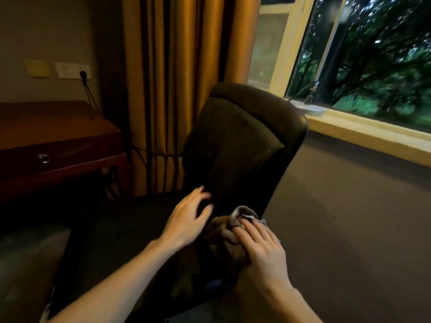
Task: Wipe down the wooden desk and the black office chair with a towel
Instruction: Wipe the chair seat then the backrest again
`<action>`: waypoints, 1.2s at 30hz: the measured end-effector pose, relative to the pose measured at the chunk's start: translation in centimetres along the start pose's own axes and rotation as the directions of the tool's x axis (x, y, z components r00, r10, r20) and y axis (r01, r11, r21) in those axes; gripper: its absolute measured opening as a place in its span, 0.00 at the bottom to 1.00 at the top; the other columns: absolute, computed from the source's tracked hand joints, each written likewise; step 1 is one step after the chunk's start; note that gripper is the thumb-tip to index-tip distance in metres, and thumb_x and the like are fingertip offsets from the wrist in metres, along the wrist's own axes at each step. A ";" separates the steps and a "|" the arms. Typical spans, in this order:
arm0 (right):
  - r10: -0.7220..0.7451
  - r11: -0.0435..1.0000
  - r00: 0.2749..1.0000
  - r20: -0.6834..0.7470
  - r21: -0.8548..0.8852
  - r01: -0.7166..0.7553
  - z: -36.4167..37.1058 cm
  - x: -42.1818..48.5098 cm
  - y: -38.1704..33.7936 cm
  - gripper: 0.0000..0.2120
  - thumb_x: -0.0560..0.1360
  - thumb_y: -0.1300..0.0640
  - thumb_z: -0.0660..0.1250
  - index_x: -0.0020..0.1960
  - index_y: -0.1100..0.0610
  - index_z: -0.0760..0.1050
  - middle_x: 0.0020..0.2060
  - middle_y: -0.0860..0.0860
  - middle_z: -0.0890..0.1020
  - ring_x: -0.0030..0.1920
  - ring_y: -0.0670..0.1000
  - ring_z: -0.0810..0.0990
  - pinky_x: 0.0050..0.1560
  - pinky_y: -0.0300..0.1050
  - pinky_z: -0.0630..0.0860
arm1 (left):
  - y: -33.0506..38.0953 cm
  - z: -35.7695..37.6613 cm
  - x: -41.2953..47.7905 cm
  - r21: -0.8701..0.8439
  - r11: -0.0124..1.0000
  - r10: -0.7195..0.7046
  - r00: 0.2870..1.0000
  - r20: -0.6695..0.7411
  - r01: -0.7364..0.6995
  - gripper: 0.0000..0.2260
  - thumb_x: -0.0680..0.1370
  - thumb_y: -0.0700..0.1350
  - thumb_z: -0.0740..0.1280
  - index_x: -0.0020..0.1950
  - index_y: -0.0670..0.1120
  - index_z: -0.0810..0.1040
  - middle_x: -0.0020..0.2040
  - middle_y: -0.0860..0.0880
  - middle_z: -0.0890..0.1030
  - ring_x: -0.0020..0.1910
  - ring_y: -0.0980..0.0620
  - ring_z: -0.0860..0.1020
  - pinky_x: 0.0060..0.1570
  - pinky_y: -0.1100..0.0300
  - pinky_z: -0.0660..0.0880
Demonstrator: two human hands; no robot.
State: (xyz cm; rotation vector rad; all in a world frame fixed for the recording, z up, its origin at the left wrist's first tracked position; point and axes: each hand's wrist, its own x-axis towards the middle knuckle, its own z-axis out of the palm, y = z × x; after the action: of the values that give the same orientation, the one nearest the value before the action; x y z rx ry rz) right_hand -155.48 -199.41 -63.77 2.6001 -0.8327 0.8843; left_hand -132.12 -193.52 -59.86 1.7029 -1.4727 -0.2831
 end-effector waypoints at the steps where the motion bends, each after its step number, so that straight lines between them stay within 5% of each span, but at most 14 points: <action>1: 0.050 0.999 0.999 0.011 0.002 -0.050 -0.4 0.4 0.1 0.24 0.72 0.52 0.76 0.67 0.50 0.80 0.66 0.52 0.81 0.67 0.55 0.80 0.67 0.59 0.73 | -2.4 -0.9 -1.6 0.006 0.998 -0.063 0.997 0.038 0.063 0.11 0.84 0.51 0.64 0.66 0.59 0.75 0.79 0.53 0.66 0.80 0.54 0.61 0.76 0.58 0.59; 4: 0.137 0.991 0.984 0.114 -0.010 -0.137 -0.8 1.6 -0.3 0.35 0.62 0.53 0.85 0.67 0.50 0.79 0.67 0.52 0.81 0.68 0.55 0.79 0.67 0.56 0.75 | -7.2 -4.9 -5.7 0.066 0.977 -0.208 0.975 0.073 0.204 0.06 0.84 0.51 0.63 0.58 0.62 0.75 0.78 0.53 0.67 0.78 0.54 0.64 0.73 0.57 0.62; 8: 0.244 0.969 0.959 0.145 -0.003 -0.246 0.0 2.2 -0.3 0.39 0.60 0.57 0.85 0.69 0.51 0.78 0.68 0.54 0.79 0.68 0.59 0.78 0.66 0.58 0.77 | -10.7 -8.4 -9.5 0.140 0.928 -0.351 0.936 0.008 0.346 0.05 0.84 0.55 0.63 0.58 0.62 0.78 0.77 0.54 0.69 0.75 0.52 0.68 0.72 0.53 0.65; 15: 0.378 0.923 0.916 0.136 0.026 -0.385 0.1 3.0 1.2 0.37 0.66 0.62 0.77 0.74 0.51 0.74 0.74 0.52 0.74 0.76 0.55 0.70 0.71 0.54 0.72 | -16.2 -9.6 -14.2 0.372 0.795 -0.563 0.811 0.159 0.479 0.24 0.83 0.61 0.61 0.78 0.56 0.67 0.82 0.55 0.61 0.79 0.56 0.63 0.75 0.59 0.62; 19: 0.444 0.883 0.892 0.079 0.130 -0.451 -0.7 3.3 0.4 0.36 0.67 0.66 0.75 0.73 0.51 0.75 0.72 0.51 0.76 0.73 0.56 0.72 0.63 0.56 0.76 | -16.3 -7.8 -15.1 0.504 0.775 -0.558 0.786 0.265 0.380 0.28 0.83 0.61 0.60 0.82 0.54 0.61 0.83 0.55 0.57 0.81 0.57 0.58 0.78 0.58 0.57; 24: 0.367 0.921 0.909 -0.195 0.214 -0.326 -2.9 5.6 0.1 0.31 0.68 0.65 0.79 0.69 0.55 0.77 0.68 0.56 0.78 0.67 0.62 0.76 0.61 0.63 0.77 | -14.9 -6.8 -14.3 0.531 0.799 -0.508 0.789 0.345 0.283 0.28 0.84 0.60 0.60 0.82 0.57 0.58 0.84 0.54 0.52 0.82 0.54 0.53 0.79 0.53 0.53; 30: 0.210 0.976 0.903 -0.376 0.133 -0.172 -7.1 10.1 0.9 0.29 0.70 0.57 0.73 0.70 0.56 0.74 0.68 0.60 0.77 0.67 0.63 0.74 0.66 0.62 0.68 | -12.6 -8.2 -11.9 0.499 0.826 -0.445 0.847 0.290 0.263 0.28 0.83 0.60 0.60 0.82 0.56 0.59 0.84 0.53 0.52 0.82 0.53 0.53 0.79 0.53 0.55; 36: 0.186 0.982 0.879 -0.438 0.040 -0.187 -10.4 15.6 2.8 0.24 0.74 0.55 0.66 0.71 0.55 0.74 0.68 0.59 0.76 0.66 0.63 0.72 0.65 0.61 0.68 | -11.5 -8.7 -9.5 0.454 0.853 -0.407 0.872 0.270 0.258 0.30 0.83 0.62 0.60 0.83 0.56 0.57 0.84 0.53 0.50 0.82 0.52 0.53 0.77 0.50 0.58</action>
State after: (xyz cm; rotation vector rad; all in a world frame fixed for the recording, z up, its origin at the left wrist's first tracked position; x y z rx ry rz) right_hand -151.94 -204.06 -45.77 2.1989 -0.9523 1.4538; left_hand -121.02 -181.69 -65.88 2.3590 -1.5561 -0.5320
